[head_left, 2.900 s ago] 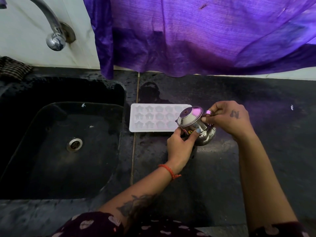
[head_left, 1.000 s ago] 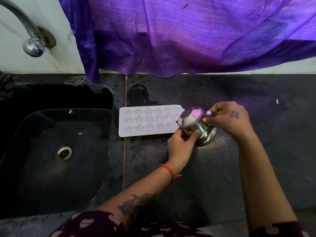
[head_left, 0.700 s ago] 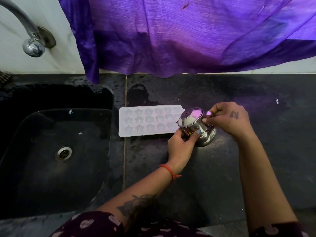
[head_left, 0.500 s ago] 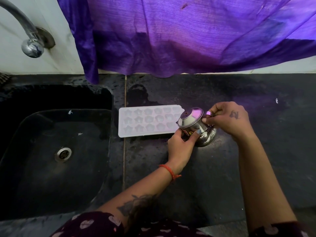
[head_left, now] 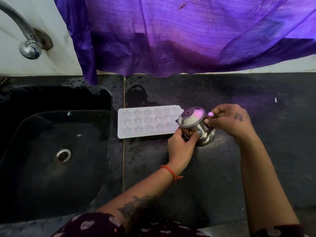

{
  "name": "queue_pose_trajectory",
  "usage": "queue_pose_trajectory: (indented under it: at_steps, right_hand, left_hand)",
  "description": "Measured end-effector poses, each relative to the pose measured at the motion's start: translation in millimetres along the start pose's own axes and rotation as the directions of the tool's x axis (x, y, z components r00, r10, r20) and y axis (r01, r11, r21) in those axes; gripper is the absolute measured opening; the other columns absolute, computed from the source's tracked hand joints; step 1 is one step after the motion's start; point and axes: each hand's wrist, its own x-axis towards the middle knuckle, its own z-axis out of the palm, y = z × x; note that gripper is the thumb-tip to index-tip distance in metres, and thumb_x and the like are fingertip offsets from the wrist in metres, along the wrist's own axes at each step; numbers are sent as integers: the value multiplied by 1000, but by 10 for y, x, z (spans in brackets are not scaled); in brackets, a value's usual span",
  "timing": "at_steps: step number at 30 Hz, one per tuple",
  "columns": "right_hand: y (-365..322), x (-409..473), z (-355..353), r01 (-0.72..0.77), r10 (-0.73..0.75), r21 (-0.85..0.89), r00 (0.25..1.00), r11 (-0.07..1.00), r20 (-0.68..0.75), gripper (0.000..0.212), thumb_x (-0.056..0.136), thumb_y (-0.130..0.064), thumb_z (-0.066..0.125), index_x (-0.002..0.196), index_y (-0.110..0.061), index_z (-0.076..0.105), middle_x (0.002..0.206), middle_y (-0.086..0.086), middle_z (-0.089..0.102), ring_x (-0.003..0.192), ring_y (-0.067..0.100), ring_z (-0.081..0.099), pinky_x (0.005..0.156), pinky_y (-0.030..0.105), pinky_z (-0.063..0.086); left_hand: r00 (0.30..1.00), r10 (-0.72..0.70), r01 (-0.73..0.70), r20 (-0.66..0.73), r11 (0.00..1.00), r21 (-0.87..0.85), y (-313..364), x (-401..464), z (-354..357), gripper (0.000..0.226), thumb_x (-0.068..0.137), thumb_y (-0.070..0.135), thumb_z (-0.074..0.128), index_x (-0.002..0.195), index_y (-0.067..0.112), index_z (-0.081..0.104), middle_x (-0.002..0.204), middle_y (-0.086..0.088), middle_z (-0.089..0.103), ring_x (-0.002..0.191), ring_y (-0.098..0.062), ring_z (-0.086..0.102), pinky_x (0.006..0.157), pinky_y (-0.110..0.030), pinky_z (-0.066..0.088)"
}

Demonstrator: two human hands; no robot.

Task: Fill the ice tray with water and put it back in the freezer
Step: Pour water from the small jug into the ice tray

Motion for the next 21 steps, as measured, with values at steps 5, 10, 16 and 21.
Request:
queue_pose_trajectory:
  at_steps: [5,10,16,21]
  right_hand:
    - [57,0,-25,-6,7,60,1000,998,-18,15,70,-8,79,69,-17,66,72,6,72,78,23,71,83,46,56]
    - [99,-7,-54,-12,14,66,999,998,-33,16,71,-7,79,70,-16,66,69,3,71,70,16,68,75,39,56]
    - [138,-5,-89,-24,26,27,998,999,-56,17,71,-9,80,68,-18,66,67,1,70,70,15,68,82,46,56]
    - [124,6,-111,-36,34,-29,998,999,-61,15,70,-15,81,69,-20,67,70,3,71,76,19,69,83,47,56]
  left_hand:
    - [1000,19,-20,12,999,44,32,17,15,37,79,40,72,108,18,65,99,4,70,93,-12,65,85,-30,52]
    - [999,6,-9,41,997,77,28,30,57,37,79,43,71,106,18,65,97,6,70,92,-11,65,84,-30,52]
    - [994,-32,27,100,998,50,-12,53,123,40,78,44,71,108,17,65,100,3,71,93,-13,65,86,-35,54]
    - [988,-80,83,131,996,-19,-16,51,164,61,59,64,66,103,21,66,97,3,71,91,-14,67,83,-44,56]
